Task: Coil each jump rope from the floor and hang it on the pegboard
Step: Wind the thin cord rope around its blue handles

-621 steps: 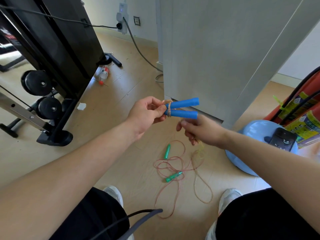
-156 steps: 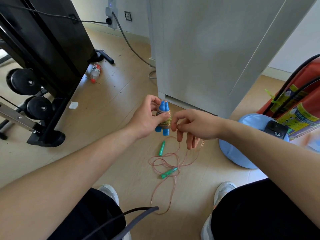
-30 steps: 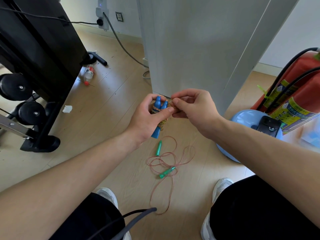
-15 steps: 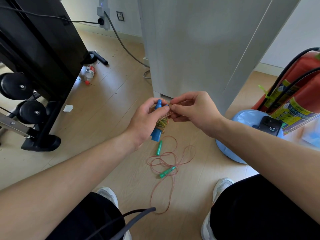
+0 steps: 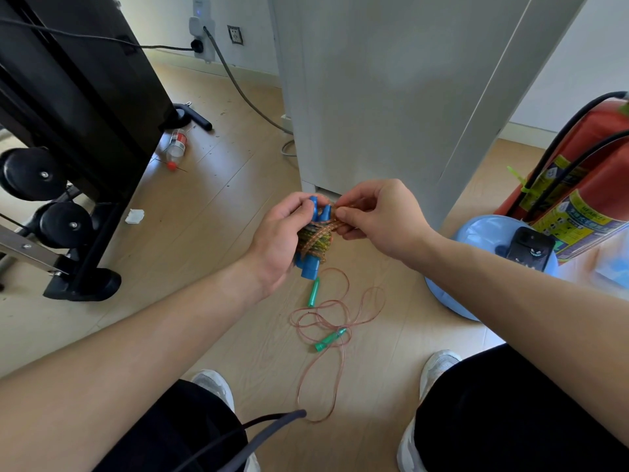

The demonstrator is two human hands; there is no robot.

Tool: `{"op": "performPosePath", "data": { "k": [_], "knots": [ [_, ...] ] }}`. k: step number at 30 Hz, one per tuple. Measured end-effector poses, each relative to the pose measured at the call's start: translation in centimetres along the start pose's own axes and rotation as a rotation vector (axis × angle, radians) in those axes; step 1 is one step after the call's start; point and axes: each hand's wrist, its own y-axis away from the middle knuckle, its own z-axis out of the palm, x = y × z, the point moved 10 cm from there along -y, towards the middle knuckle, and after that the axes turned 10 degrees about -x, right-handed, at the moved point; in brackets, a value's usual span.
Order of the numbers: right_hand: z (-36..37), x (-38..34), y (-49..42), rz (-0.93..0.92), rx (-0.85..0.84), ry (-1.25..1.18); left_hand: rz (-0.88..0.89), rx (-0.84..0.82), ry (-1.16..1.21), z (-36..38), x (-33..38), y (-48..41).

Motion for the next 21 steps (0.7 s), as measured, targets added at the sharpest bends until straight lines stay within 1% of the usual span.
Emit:
{"op": "performPosePath", "data": {
  "k": [3,7,9,12,17,21],
  "knots": [
    [0.0,-0.1,-0.2,-0.017,-0.009,0.084,0.004,0.007,-0.025,-0.1,-0.1,0.0],
    [0.3,-0.8,-0.3,-0.048,-0.040,0.308,0.005,0.008,-0.032,-0.1,-0.4,0.1],
    [0.4,-1.3,-0.1,-0.085,-0.017,0.393,0.011,0.013,-0.038,0.0,-0.4,0.1],
    [0.1,-1.9,0.3,-0.140,0.067,0.446,0.018,0.019,-0.031,0.1,-0.3,0.1],
    [0.2,-1.6,0.3,-0.157,0.100,0.473,0.005,0.025,-0.073,0.0,-0.5,0.4],
    [0.2,-1.6,0.5,-0.174,0.148,0.496,-0.016,0.018,-0.032,0.2,-0.8,0.4]
  ]
}}
